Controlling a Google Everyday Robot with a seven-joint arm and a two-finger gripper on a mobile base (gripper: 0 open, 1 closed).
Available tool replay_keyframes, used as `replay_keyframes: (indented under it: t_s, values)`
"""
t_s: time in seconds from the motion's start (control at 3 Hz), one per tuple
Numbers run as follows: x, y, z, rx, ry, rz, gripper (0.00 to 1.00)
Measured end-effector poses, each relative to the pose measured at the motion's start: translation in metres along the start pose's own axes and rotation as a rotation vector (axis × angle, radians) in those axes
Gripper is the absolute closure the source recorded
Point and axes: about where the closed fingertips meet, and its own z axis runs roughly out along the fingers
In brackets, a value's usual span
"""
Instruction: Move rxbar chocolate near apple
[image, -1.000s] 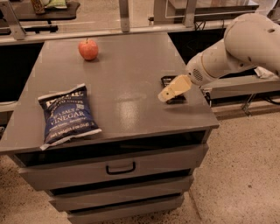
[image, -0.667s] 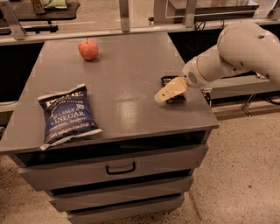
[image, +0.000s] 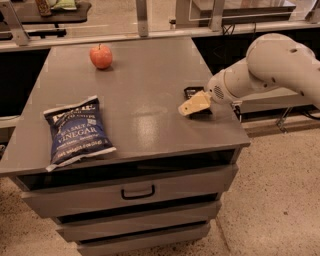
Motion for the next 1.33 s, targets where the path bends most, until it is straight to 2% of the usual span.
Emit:
replay_keyframes:
  t_s: [0.67,1.0,1.33]
  values:
    - [-0.005,-0.001,-0.005,0.000,-0.001,0.003,0.86]
    - [-0.007,-0.001,-0.008,0.000,-0.002,0.003,1.00]
    - [-0.024,0.006,-0.019,-0.022,-0.044,-0.046,1.00]
